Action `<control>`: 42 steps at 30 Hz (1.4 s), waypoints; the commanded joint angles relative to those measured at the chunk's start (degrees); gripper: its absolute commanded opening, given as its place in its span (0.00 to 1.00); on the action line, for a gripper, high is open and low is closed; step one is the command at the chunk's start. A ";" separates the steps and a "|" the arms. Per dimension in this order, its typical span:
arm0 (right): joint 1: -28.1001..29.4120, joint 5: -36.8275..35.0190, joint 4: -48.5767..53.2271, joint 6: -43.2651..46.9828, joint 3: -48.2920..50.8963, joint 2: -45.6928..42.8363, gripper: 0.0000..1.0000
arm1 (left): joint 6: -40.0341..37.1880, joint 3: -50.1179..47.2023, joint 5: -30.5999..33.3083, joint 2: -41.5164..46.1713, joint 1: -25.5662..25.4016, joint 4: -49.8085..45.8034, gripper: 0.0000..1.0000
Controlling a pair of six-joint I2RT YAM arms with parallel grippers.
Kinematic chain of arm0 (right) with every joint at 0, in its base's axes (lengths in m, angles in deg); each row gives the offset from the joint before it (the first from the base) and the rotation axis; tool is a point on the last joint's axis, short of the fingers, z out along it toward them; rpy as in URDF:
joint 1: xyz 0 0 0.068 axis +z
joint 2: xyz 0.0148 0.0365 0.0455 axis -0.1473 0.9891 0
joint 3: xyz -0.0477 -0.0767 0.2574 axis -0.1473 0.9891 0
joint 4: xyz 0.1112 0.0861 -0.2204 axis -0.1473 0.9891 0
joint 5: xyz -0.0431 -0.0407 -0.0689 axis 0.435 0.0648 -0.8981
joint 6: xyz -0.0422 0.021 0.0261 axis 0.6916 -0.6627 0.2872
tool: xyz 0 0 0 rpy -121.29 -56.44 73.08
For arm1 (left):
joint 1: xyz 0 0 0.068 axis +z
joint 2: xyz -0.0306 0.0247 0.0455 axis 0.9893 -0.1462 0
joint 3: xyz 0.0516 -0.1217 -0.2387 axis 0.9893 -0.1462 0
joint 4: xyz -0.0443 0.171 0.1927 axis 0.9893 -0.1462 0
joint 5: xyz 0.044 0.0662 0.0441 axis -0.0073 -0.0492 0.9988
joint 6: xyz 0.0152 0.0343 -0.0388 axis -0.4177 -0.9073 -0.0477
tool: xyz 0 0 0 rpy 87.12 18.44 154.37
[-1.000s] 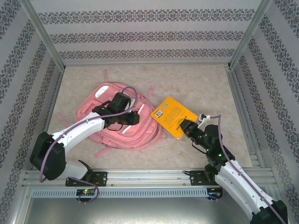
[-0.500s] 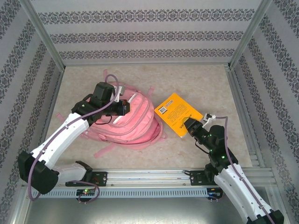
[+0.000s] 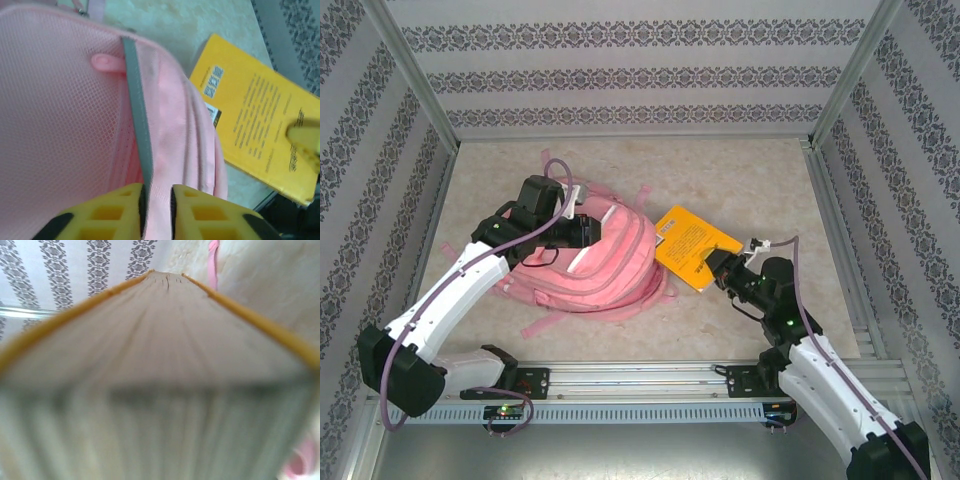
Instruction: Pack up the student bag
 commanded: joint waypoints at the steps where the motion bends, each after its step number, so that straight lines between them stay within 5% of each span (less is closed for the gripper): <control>1: 1.37 4.55 -14.68 -7.36 -1.61 1.75 0.00 | -1.66 1.62 -2.52 -0.60 0.14 -0.53 0.33; 6: 4.22 2.62 -17.69 -8.05 -2.81 3.28 0.00 | -5.23 5.34 3.15 -0.90 -2.36 -6.43 0.48; 11: 6.52 1.37 -20.18 -8.48 -2.92 5.15 0.00 | -10.37 11.41 16.32 -5.22 -13.58 -14.01 0.60; 16: 7.51 0.44 -20.64 -8.32 -3.17 5.52 0.00 | -12.61 16.61 28.60 -13.30 -23.50 -18.95 0.67; 24: 7.63 0.01 -19.92 -8.04 -2.78 4.46 0.00 | -14.57 22.04 40.53 -25.66 -31.69 -20.49 0.70; 28: 7.67 0.03 -19.54 -8.05 -2.78 3.85 0.00 | -15.63 22.68 46.90 -27.69 -33.06 -21.35 0.58; 33: 7.63 -0.66 -19.65 -8.06 -2.14 3.47 0.00 | -16.49 20.97 48.38 -25.27 -32.98 -19.97 0.38; 38: 7.71 -0.60 -20.42 -8.21 -2.26 3.73 0.00 | -16.48 19.60 49.24 -25.14 -32.97 -20.58 0.28; 42: 7.71 -0.73 -18.65 -6.84 -2.46 2.91 0.00 | -16.51 18.88 48.12 -23.28 -32.33 -20.76 0.06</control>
